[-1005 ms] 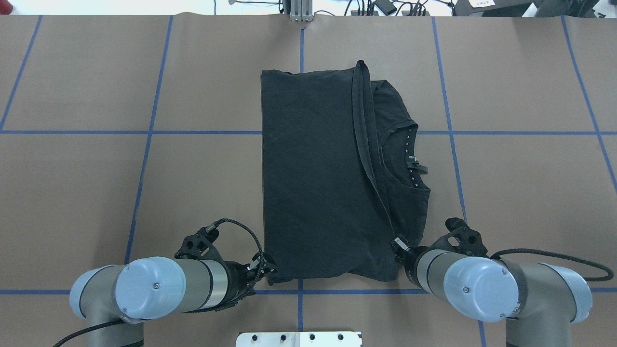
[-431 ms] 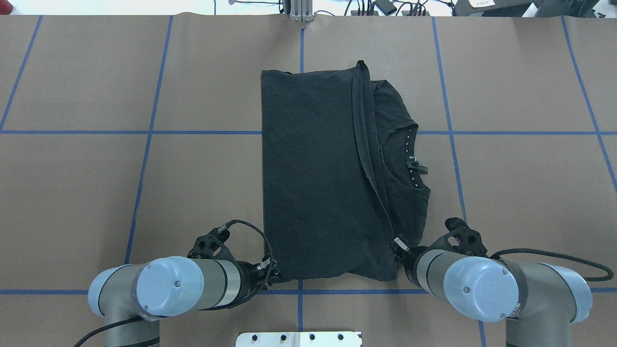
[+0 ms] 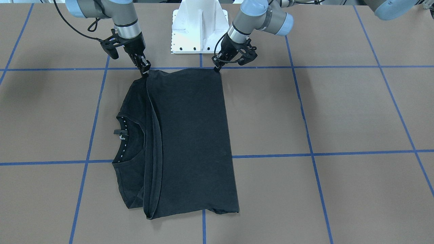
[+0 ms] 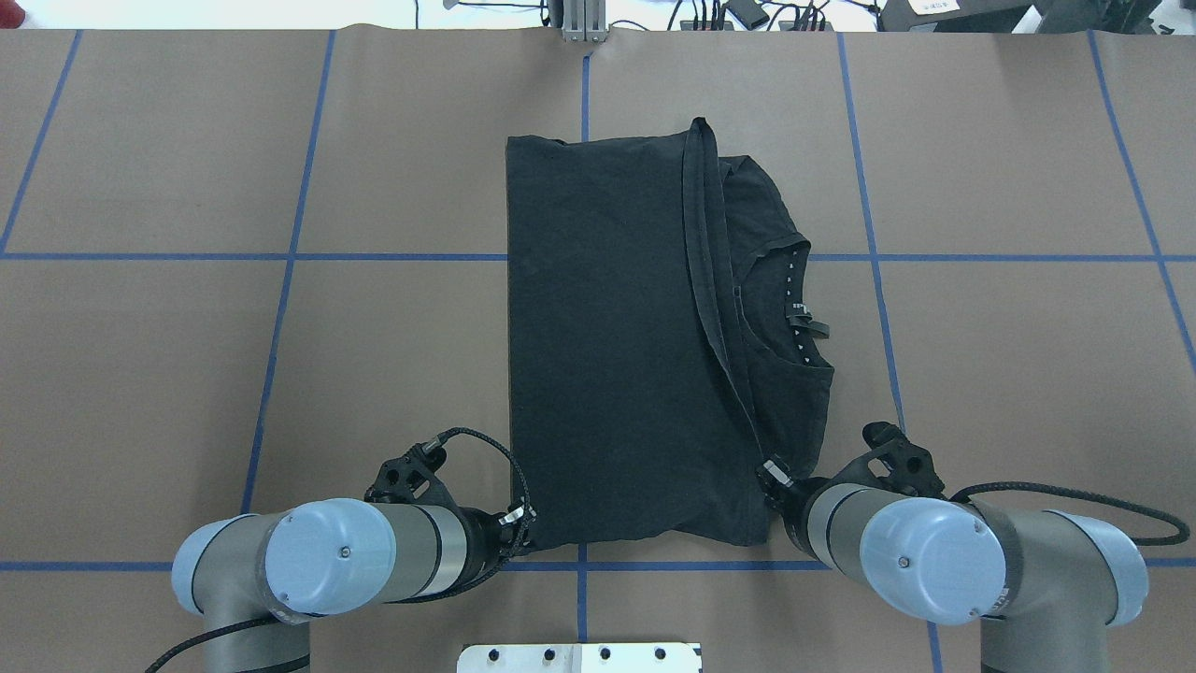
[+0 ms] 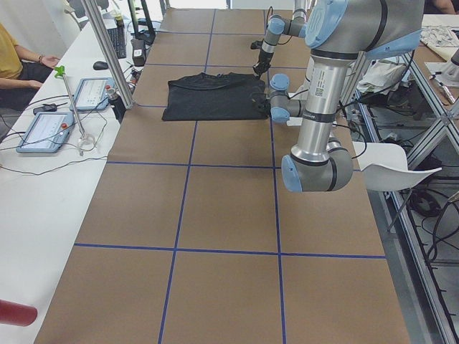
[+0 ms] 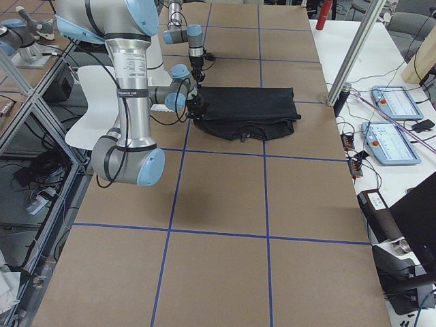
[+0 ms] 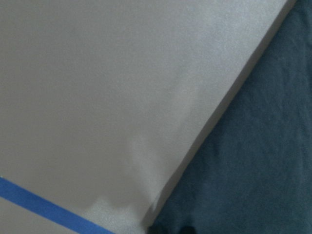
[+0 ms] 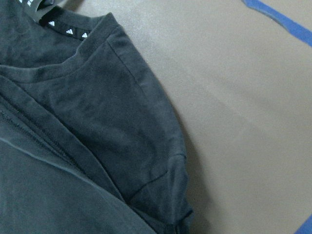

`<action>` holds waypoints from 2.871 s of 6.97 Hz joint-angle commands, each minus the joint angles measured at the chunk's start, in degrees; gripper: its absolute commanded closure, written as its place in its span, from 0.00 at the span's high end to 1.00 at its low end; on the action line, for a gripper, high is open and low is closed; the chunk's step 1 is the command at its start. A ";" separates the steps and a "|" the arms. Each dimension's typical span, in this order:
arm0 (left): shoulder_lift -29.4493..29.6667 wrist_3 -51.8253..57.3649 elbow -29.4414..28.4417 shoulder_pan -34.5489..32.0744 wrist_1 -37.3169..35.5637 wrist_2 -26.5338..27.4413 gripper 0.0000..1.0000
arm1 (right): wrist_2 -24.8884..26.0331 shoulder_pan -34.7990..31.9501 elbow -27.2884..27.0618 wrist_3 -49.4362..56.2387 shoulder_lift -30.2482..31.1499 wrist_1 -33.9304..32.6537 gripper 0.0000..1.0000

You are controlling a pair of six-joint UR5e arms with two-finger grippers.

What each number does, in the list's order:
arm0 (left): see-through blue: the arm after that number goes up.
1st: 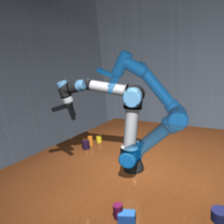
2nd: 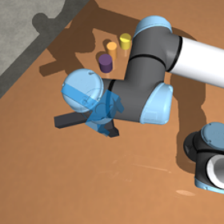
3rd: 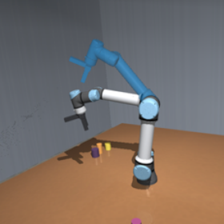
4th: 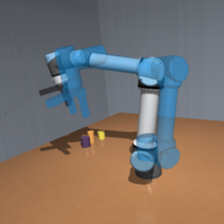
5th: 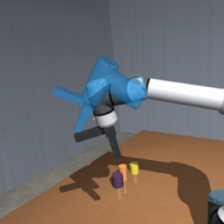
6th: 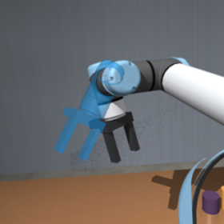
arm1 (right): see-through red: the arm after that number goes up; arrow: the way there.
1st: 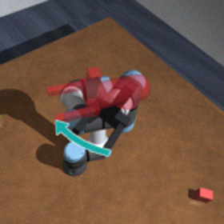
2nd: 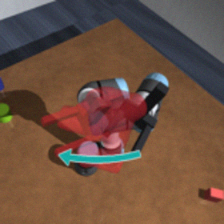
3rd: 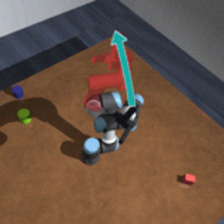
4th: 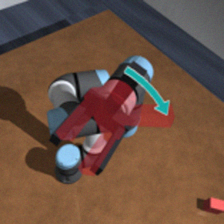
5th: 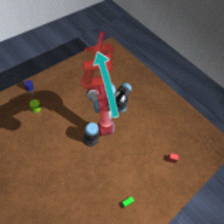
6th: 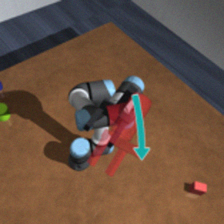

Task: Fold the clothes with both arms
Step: 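Move the left gripper to the shirt's edge nearest the robot and grasp, then lift the near edge with both grippers and fold it toward the collar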

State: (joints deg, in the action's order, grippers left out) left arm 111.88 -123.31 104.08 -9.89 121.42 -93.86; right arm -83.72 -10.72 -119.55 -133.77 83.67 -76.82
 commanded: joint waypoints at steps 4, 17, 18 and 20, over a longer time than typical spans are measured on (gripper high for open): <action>-2.01 0.09 7.95 -0.74 -0.66 -0.62 0.00 | -1.18 -0.18 -5.23 -0.26 2.27 -0.09 0.00; 30.31 19.40 -42.39 -34.22 11.84 -11.80 0.99 | -31.60 -38.40 44.41 27.28 -36.41 0.61 1.00; 30.24 22.47 -42.46 -36.58 12.51 -11.61 1.00 | -32.20 -41.19 45.19 28.38 -38.30 0.35 1.00; 29.89 22.59 -40.98 -37.04 11.82 -11.96 1.00 | -32.30 -41.22 45.20 28.48 -38.76 0.09 1.00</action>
State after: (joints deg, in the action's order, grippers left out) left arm 141.86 -101.17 62.64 -46.48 133.11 -105.72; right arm -115.89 -51.60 -74.79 -105.64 45.49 -76.58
